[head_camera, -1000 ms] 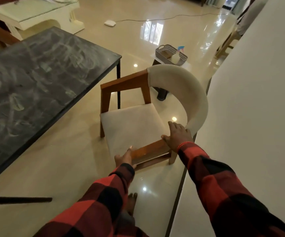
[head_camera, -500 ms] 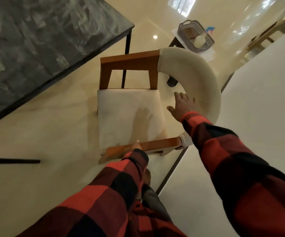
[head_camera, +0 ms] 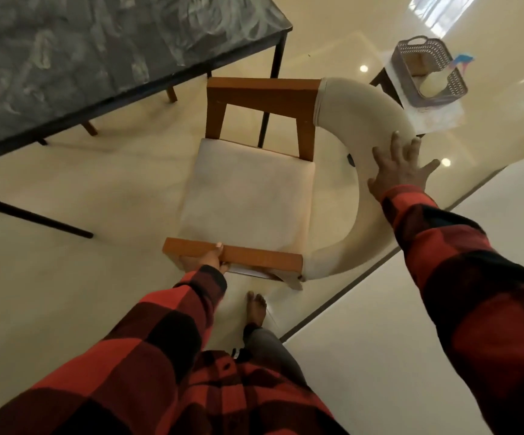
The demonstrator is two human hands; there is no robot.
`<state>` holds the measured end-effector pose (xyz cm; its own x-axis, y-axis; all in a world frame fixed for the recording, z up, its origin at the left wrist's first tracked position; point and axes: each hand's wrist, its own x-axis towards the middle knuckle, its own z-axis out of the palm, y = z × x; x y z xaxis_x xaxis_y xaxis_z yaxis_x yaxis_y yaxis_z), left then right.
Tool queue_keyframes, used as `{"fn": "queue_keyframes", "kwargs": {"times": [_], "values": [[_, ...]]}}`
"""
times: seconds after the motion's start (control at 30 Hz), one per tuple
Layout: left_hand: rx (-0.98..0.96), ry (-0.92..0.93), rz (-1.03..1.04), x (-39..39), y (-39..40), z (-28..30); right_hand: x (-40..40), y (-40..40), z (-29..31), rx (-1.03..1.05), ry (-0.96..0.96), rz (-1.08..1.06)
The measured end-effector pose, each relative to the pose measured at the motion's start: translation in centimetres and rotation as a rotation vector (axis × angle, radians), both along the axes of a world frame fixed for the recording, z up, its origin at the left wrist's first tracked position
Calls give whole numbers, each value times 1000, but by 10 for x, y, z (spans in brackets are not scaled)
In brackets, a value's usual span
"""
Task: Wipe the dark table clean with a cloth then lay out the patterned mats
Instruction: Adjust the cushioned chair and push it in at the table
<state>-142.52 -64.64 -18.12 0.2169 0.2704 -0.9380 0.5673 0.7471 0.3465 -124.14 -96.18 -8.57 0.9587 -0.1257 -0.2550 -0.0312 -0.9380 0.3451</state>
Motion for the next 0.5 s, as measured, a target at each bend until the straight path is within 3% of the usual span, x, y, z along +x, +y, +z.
{"fn": "queue_keyframes", "kwargs": {"times": [0.2,0.5], "values": [[-43,-18,-70,-3,-3,-12,-12,-14,-8,389,-130,-230],[-61,22,-87,8,3,-18,-5,-12,-5,497,-165,-469]]}}
